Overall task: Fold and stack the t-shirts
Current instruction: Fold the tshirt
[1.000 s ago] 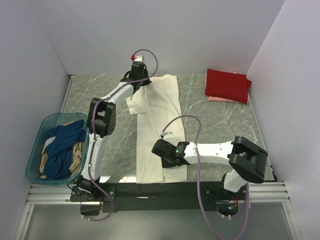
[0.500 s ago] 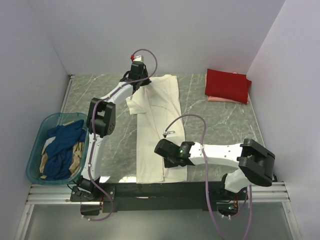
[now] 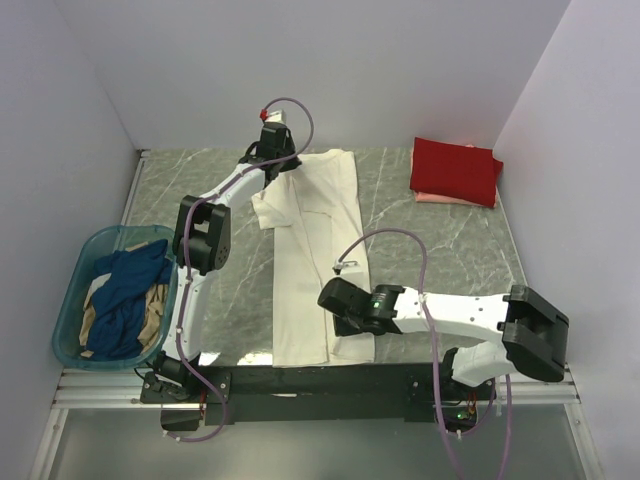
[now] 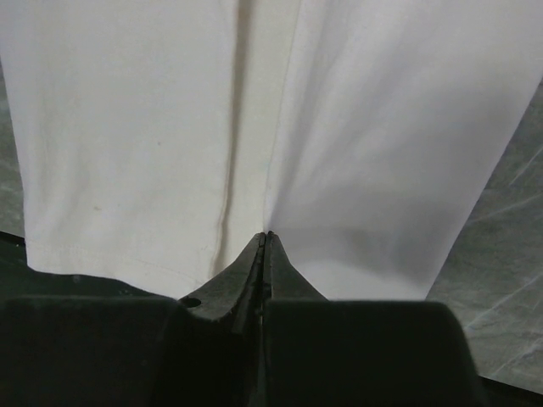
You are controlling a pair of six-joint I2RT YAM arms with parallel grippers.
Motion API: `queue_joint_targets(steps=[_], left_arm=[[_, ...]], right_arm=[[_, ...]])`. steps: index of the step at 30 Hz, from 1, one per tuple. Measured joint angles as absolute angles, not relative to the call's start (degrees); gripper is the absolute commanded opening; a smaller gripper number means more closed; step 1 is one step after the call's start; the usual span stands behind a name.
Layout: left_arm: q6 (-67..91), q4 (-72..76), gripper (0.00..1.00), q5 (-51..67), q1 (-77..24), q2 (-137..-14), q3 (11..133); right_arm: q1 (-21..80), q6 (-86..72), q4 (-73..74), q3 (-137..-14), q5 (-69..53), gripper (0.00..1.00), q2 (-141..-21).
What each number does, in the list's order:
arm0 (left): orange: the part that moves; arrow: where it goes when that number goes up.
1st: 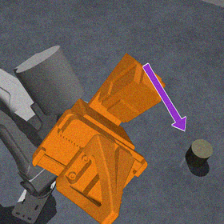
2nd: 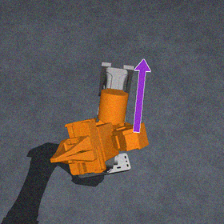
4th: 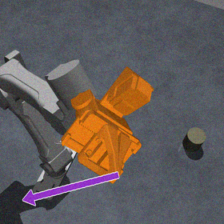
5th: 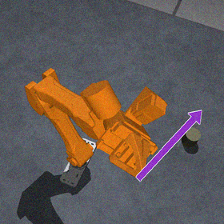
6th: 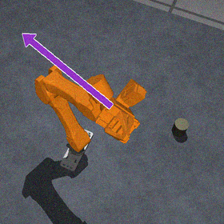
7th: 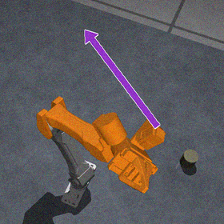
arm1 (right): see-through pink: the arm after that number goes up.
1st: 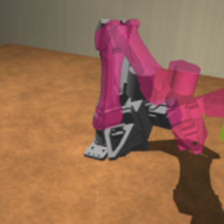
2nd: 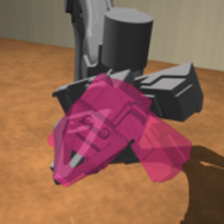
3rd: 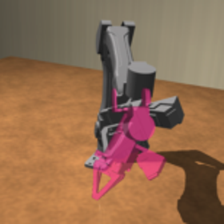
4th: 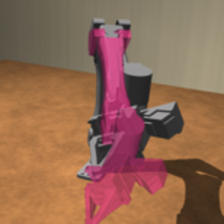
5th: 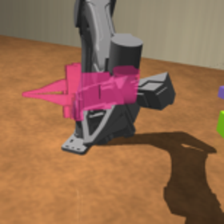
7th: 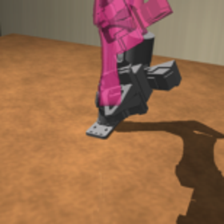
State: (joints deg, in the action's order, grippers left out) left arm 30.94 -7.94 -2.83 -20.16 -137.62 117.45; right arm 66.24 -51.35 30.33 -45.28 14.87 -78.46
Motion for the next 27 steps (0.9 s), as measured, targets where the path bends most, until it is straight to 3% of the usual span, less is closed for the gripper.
queue_joint_targets(steps=[22, 25, 27], left_arm=[[31.11, -8.12, 0.00, -2.79, -18.98, -137.62, 120.27], [31.11, -8.21, 0.00, -2.66, -18.90, -137.62, 120.27], [31.11, -8.21, 0.00, -2.59, -18.87, -137.62, 120.27]], right_arm=[[66.24, -51.09, 29.10, -43.00, 12.56, 0.02, -76.12], [66.24, -50.78, 28.25, -43.18, 12.25, 0.12, -77.87], [66.24, -50.48, 27.70, -43.22, 11.81, 0.29, -79.00]])
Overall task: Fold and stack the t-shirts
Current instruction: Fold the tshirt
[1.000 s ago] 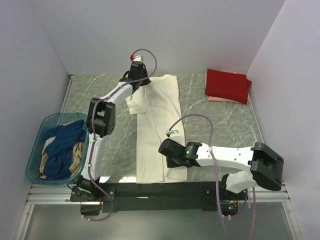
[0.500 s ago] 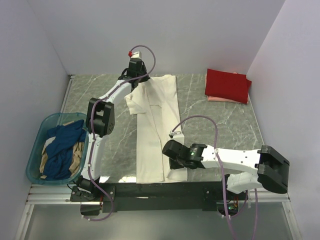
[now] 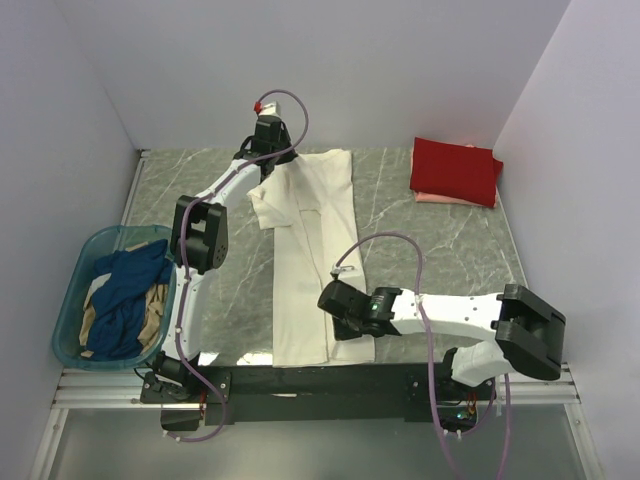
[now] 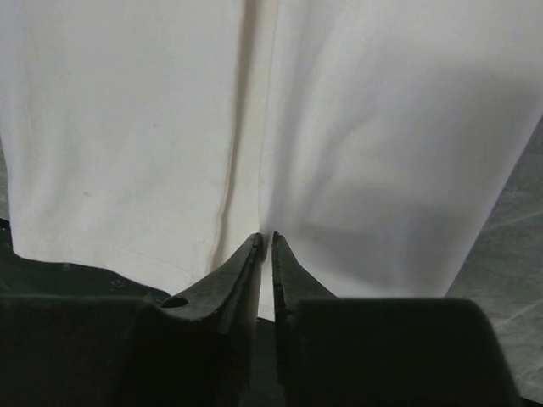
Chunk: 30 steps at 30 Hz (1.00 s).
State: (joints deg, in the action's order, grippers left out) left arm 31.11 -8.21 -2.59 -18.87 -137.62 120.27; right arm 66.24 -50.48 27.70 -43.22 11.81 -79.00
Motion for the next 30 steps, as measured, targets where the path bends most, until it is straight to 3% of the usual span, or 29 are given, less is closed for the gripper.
queue_joint_targets(steps=[3, 6, 9, 11, 13, 17, 23, 27, 30], left_arm=[[31.11, -8.25, 0.01, -2.55, -18.87, -137.62, 120.27], [31.11, -8.40, 0.04, -2.37, -18.83, -137.62, 120.27], [31.11, -8.45, 0.03, -2.35, -18.76, -137.62, 120.27], [31.14, -8.43, 0.11, -2.24, -18.72, -137.62, 120.27], [30.94, -8.47, 0.27, -2.13, -18.70, -137.62, 120.27], [31.05, -8.67, 0.40, -1.96, -18.57, -137.62, 120.38], [31.18, -8.88, 0.42, -2.66, -18.41, -137.47, 119.61], [33.47, -11.49, 0.32, -5.96, -18.26, -135.79, 116.64], [36.64, -14.00, 0.31, -8.34, -17.96, -132.40, 111.96]], right_arm=[[66.24, -50.06, 26.74, -43.22, 10.81, 0.46, -79.55], [66.24, -49.89, 25.85, -43.22, 10.41, 0.54, -79.24], [66.22, -49.84, 25.82, -43.20, 10.48, 0.55, -77.60], [65.69, -49.84, 25.78, -43.03, 10.37, 0.56, -75.29], [64.53, -49.82, 25.56, -42.54, 10.15, 0.56, -72.71], [60.20, -49.63, 25.10, -40.40, 9.58, 0.56, -67.46], [53.04, -47.79, 24.45, -39.16, 7.35, 0.54, -63.29], [47.53, -45.43, 23.09, -39.33, 5.50, 0.51, -62.02], [43.64, -42.81, 22.74, -42.04, 4.27, 0.48, -64.64]])
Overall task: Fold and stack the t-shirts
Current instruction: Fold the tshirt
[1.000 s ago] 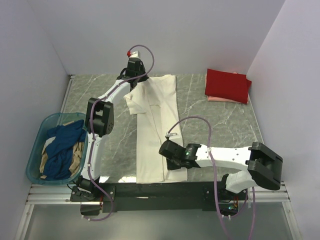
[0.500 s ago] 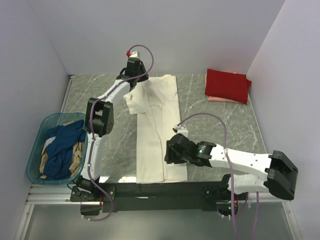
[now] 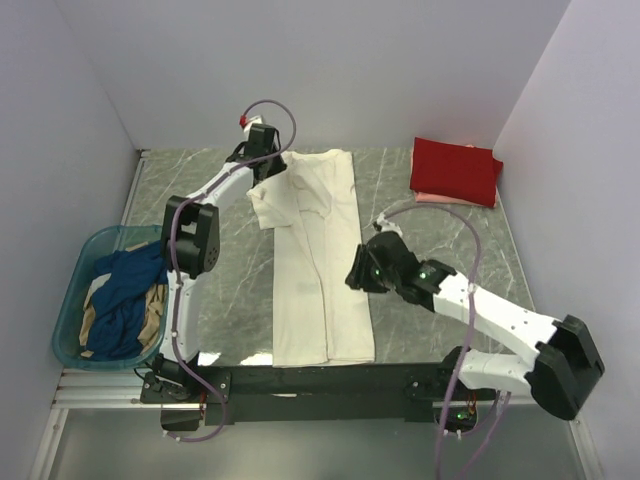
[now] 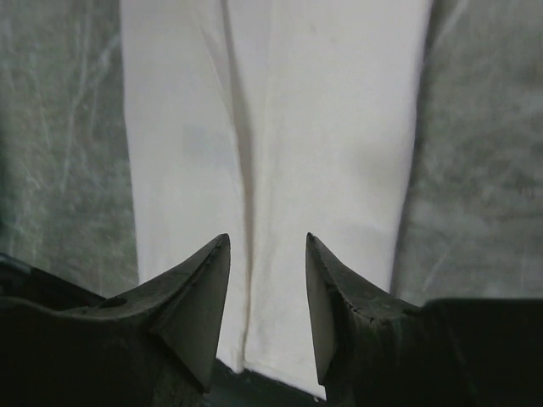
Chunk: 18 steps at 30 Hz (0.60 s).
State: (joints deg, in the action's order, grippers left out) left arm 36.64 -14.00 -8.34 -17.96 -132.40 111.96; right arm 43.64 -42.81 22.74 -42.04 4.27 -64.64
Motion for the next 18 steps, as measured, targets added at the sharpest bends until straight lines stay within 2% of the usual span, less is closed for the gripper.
queue_joint_targets(steps=[2, 12, 18], left_arm=[[38.98, -16.03, 0.31, -9.52, -17.56, -129.82, 108.97], [45.39, -19.84, 0.49, -9.85, -11.75, -117.86, 93.67], [45.60, -21.78, 0.49, -6.46, -9.04, -117.43, 92.64]], right_arm=[[41.58, -40.86, 21.67, -45.78, 3.46, 0.48, -68.10], [36.07, -30.70, 14.31, -77.32, 0.49, 0.47, -97.23], [34.11, -27.83, 13.63, -93.56, -1.32, 0.42, -114.87]])
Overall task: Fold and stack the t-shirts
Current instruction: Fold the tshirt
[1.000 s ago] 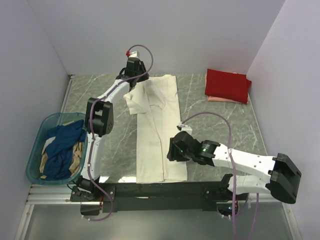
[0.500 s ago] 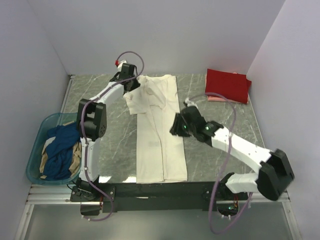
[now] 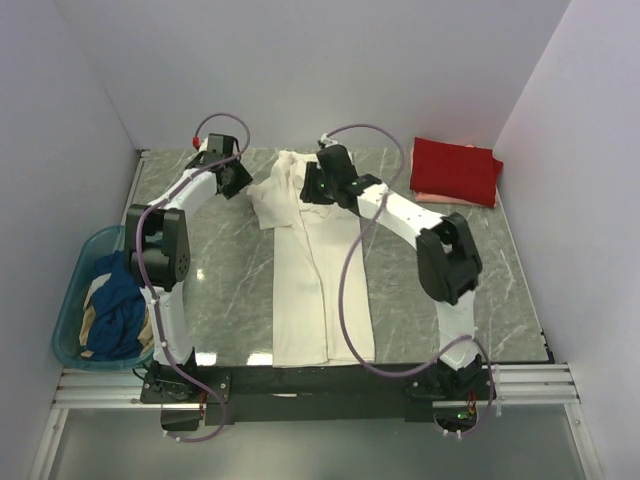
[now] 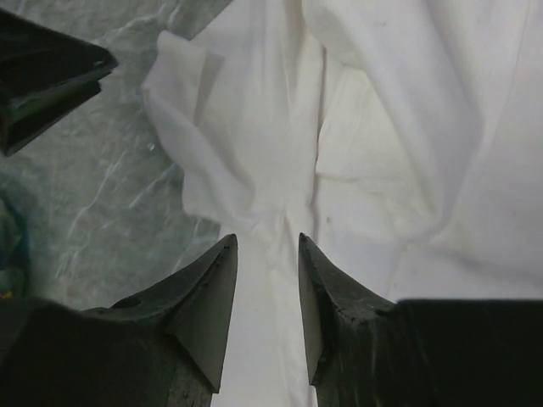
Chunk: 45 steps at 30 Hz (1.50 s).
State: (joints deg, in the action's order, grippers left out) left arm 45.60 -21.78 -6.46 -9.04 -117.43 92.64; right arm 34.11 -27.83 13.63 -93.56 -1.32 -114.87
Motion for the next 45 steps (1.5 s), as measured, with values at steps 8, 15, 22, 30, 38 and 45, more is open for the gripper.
queue_joint_targets(steps=[8, 15, 22, 30, 38, 45], left_arm=[[44.23, -22.17, 0.46, -2.76, -8.95, -120.81, 97.36], [43.70, -23.16, 0.38, -2.15, -8.88, -124.68, 99.63], [43.55, -23.62, 0.28, -1.76, -8.80, -124.77, 99.66], [42.89, -23.42, 0.15, -1.28, -8.80, -124.77, 99.66], [42.50, -24.77, 0.33, -1.83, -8.82, -124.77, 99.66], [42.48, -26.55, 0.38, -2.76, -8.82, -124.77, 99.66]], right_arm=[[33.69, -26.37, 16.12, -107.83, -2.37, 0.39, -129.84], [33.69, -25.80, 18.63, -113.75, -0.38, 0.39, -133.56], [33.69, -25.82, 19.09, -116.31, 1.58, 0.36, -136.77], [33.50, -25.87, 20.75, -116.33, 2.35, 0.37, -139.33], [33.50, -26.33, 23.68, -120.16, 2.63, 0.37, -140.18], [33.50, -27.70, 25.61, -121.95, 3.79, 0.37, -140.86]])
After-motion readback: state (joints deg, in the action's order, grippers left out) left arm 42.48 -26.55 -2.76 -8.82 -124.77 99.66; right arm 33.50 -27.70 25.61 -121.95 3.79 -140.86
